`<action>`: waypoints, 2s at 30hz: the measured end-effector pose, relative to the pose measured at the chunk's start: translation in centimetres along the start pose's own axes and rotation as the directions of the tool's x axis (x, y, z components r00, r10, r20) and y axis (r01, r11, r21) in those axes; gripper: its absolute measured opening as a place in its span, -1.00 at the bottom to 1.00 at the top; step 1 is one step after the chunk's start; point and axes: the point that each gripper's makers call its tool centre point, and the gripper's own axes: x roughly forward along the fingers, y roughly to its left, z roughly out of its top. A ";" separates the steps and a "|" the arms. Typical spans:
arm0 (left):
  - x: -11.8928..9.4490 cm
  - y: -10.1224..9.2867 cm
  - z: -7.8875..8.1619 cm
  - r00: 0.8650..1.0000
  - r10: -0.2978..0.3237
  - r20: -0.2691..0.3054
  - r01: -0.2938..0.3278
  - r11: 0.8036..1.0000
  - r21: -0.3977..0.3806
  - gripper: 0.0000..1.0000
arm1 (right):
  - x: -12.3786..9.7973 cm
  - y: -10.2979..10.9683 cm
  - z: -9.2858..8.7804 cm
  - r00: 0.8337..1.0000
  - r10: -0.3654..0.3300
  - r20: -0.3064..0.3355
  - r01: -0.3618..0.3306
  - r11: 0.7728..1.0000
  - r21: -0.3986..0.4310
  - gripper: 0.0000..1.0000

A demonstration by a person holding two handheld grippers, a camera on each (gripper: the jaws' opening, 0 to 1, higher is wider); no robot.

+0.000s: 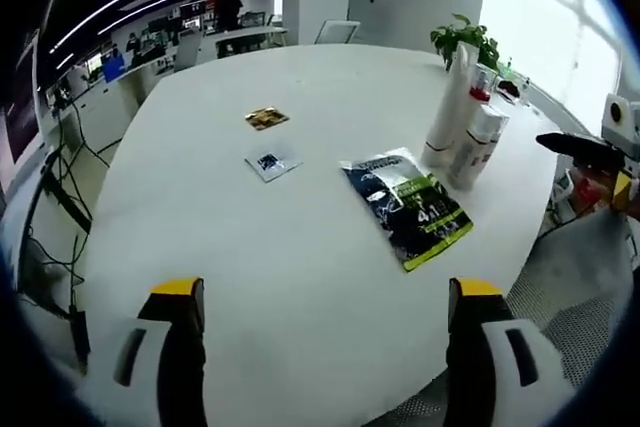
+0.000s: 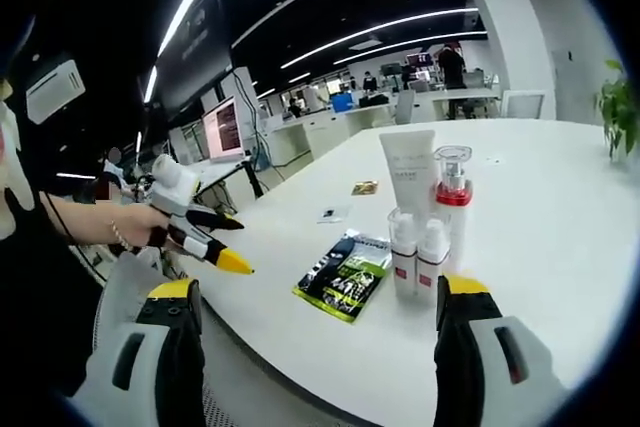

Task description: Arrange the skincare products in the storage area until every visible bottle or jar stands upright without overlapping.

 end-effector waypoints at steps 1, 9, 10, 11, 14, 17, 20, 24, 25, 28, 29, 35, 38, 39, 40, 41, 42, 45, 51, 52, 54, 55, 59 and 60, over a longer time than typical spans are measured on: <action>0.2 -0.1 0.1 1.000 0.000 -0.001 0.000 1.000 0.004 0.93 | 0.0 0.0 0.0 1.000 -0.001 0.001 0.001 1.000 0.000 0.96; 2.7 0.2 1.3 1.000 -0.004 -0.024 0.004 1.000 0.023 0.92 | 0.6 0.4 -1.1 0.998 -0.011 -0.066 0.007 0.998 -0.069 0.97; 2.9 0.1 1.4 1.000 -0.006 -0.029 0.007 1.000 0.026 0.92 | 0.7 0.4 -1.1 0.998 -0.012 -0.068 0.007 0.997 -0.070 0.97; 3.2 0.1 1.5 0.999 -0.009 -0.033 0.010 0.999 0.031 0.91 | 0.8 0.4 -1.2 0.997 -0.011 -0.074 0.006 0.997 -0.074 0.97; 4.0 0.4 1.5 0.999 -0.012 -0.041 0.013 0.999 0.039 0.91 | 0.8 0.3 -1.5 0.996 -0.012 -0.090 0.005 0.997 -0.082 0.98; 4.8 0.7 2.1 0.999 -0.016 -0.046 0.017 1.000 0.021 0.91 | 0.8 0.2 -1.6 0.995 -0.020 -0.094 0.013 0.997 -0.079 0.98; 5.8 1.5 2.3 0.999 -0.005 -0.045 0.005 1.000 -0.004 0.90 | 0.7 -0.1 -1.5 0.995 -0.033 -0.090 0.027 0.997 -0.068 0.98; 7.1 2.3 3.2 0.999 0.015 -0.040 -0.018 0.998 -0.066 0.88 | 0.7 -0.4 -1.6 0.995 -0.049 -0.092 0.044 0.997 -0.056 0.98; 7.1 2.0 3.1 0.999 0.019 -0.040 -0.022 0.997 -0.079 0.87 | 0.7 -0.4 -1.6 0.994 -0.052 -0.092 0.047 0.997 -0.055 0.98; 8.1 2.6 3.5 0.998 0.037 -0.054 -0.042 0.993 -0.113 0.84 | 0.8 -0.8 -1.7 0.994 -0.063 -0.094 0.058 0.997 -0.052 0.97; 8.1 2.7 3.7 0.997 0.044 -0.055 -0.051 0.991 -0.124 0.83 | 0.8 -0.9 -1.7 0.994 -0.065 -0.093 0.061 0.997 -0.048 0.97; 9.6 3.4 5.4 0.995 0.089 -0.049 -0.097 0.976 -0.196 0.71 | 0.6 -1.4 -1.6 0.993 -0.083 -0.083 0.082 0.996 -0.021 0.95; 10.0 3.3 6.5 0.994 0.106 -0.039 -0.112 0.971 -0.213 0.68 | 0.6 -1.4 -1.7 0.992 -0.090 -0.084 0.089 0.996 -0.016 0.95; 10.6 3.4 6.9 0.993 0.112 -0.039 -0.118 0.970 -0.215 0.69 | 0.6 -1.4 -1.7 0.992 -0.092 -0.084 0.091 0.996 -0.015 0.95; 10.8 3.4 7.2 0.992 0.117 -0.041 -0.123 0.968 -0.217 0.69 | 0.6 -1.5 -1.6 0.992 -0.095 -0.083 0.094 0.996 -0.014 0.95; 11.1 3.5 7.4 0.991 0.127 -0.042 -0.133 0.966 -0.221 0.69 | 0.6 -1.5 -1.7 0.992 -0.097 -0.084 0.096 0.995 -0.013 0.95; 11.2 3.5 7.6 0.990 0.133 -0.043 -0.139 0.965 -0.224 0.68 | 0.6 -1.6 -1.7 0.992 -0.099 -0.084 0.099 0.995 -0.011 0.95; 11.8 4.1 8.2 0.984 0.172 -0.053 -0.180 0.949 -0.260 0.64 | 0.5 -1.8 -1.6 0.991 -0.107 -0.080 0.107 0.994 -0.003 0.95; 12.6 4.4 8.2 0.975 0.201 -0.092 -0.221 0.920 -0.325 0.53 | 0.5 -2.1 -1.6 0.990 -0.116 -0.078 0.117 0.993 0.008 0.94; 12.7 4.4 8.2 0.973 0.209 -0.097 -0.230 0.918 -0.324 0.53 | 0.5 -2.1 -1.6 0.990 -0.117 -0.078 0.118 0.993 0.007 0.94; 13.1 4.7 8.4 0.967 0.230 -0.108 -0.253 0.916 -0.310 0.51 | 0.4 -2.2 -1.6 0.990 -0.120 -0.076 0.121 0.993 0.011 0.93; 12.7 4.9 8.4 0.959 0.261 -0.108 -0.281 0.912 -0.298 0.48 | 0.4 -2.3 -1.6 0.990 -0.122 -0.076 0.123 0.992 0.012 0.93; 13.1 6.3 9.0 0.948 0.298 -0.108 -0.317 0.911 -0.265 0.40 | 0.4 -2.4 -1.6 0.989 -0.125 -0.074 0.126 0.992 0.021 0.93; 13.3 6.4 9.1 0.948 0.296 -0.114 -0.317 0.910 -0.267 0.40 | 0.4 -2.4 -1.6 0.989 -0.125 -0.074 0.127 0.992 0.021 0.93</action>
